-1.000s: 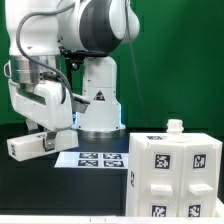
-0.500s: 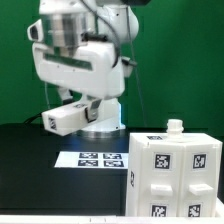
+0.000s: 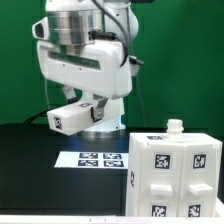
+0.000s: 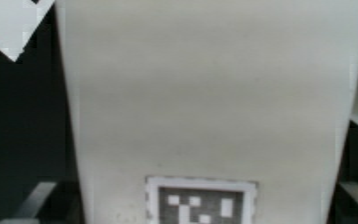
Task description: Assemble cabinet
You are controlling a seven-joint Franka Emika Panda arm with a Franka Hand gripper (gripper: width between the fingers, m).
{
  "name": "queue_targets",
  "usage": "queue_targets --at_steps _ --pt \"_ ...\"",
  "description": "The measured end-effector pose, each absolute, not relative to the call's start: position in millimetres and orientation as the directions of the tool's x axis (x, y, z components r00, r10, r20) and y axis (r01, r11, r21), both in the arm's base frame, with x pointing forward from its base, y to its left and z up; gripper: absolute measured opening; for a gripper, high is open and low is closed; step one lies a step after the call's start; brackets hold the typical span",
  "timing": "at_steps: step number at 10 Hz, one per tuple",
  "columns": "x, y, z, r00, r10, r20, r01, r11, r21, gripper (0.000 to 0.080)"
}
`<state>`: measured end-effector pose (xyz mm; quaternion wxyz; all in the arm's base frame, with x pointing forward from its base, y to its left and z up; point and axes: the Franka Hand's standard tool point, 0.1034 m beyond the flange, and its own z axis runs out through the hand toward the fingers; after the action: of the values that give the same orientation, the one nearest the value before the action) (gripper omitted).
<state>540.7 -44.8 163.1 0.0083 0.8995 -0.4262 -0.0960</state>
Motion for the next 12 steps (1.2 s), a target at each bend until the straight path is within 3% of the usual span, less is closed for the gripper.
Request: queue_targets --at_steps 3,7,8,11,12 --pt "578.6 -3.6 202.0 0.658 -0.738 -0.149 -0.736 -0.672 0.082 0.056" --pt "577.9 -6.8 196.9 0.66 -0.739 -0.137 -0.733 -0.673 0.098 0.056" --pt "590.7 0.5 198.8 0.685 -0.723 -0.089 -0.712 -0.69 0.131 0.056" --pt "620.5 22.0 215.6 0.726 -0.685 -0.053 -0.675 -0.726 0.132 0.056" --pt "620.9 21.5 213.7 0.726 -0.686 -0.05 -0.676 -0.725 0.13 0.056"
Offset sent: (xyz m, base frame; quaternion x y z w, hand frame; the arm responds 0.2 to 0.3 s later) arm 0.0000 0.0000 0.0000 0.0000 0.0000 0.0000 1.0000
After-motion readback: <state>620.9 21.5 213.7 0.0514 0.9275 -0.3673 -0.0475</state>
